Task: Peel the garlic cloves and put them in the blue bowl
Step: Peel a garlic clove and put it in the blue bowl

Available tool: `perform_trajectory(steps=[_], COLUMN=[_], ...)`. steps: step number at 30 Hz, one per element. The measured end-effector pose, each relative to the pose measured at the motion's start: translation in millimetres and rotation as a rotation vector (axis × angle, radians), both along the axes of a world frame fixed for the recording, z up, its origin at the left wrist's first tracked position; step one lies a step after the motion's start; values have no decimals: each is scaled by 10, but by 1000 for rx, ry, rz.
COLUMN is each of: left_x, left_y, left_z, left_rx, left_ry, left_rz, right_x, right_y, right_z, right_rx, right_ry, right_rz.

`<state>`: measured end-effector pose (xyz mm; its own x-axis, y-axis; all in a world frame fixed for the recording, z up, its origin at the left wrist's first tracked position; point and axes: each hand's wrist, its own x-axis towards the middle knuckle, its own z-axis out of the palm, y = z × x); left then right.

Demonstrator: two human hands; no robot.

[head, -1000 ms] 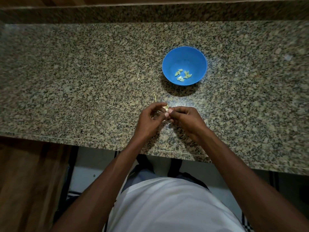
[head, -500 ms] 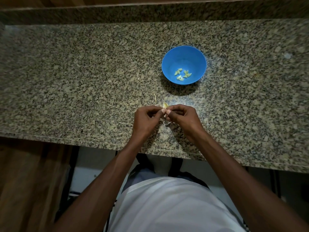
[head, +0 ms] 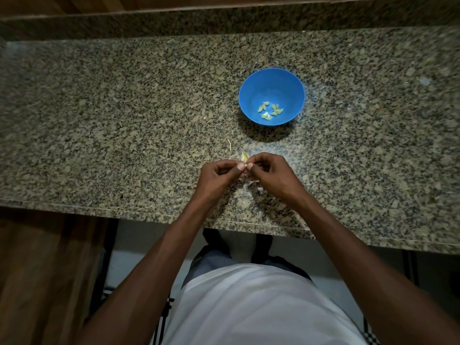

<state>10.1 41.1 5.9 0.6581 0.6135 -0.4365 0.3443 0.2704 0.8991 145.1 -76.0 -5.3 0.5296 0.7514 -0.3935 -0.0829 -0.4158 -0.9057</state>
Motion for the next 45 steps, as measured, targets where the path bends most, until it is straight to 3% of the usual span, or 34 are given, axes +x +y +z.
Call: perform_trajectory(steps=[4, 9, 18, 23, 27, 34, 38, 45], left_x=[1, 53, 21, 47, 41, 82, 107, 121], left_y=[-45, -21, -32, -75, -88, -51, -22, -9], left_z=[3, 25, -27, -37, -54, -21, 6, -4], left_rx=[34, 28, 32, 36, 57, 694, 834, 911], left_ry=[-18, -56, -79, -50, -41, 112, 110, 124], left_rz=[12, 13, 61, 44, 11, -210, -300, -325], right_x=[-32, -90, -13, -89, -105, -82, -66, -73], right_y=[-45, -84, -149, -121, -106, -141, -141, -135], right_z=[-41, -66, -67, -28, -30, -51, -20, -70], right_rx=[-29, 68, -6, 138, 183, 213, 211, 203], right_ry=[59, 388, -211, 85, 136, 173, 155, 145], right_rz=[40, -149, -116, -205, -254, -254, -231, -212])
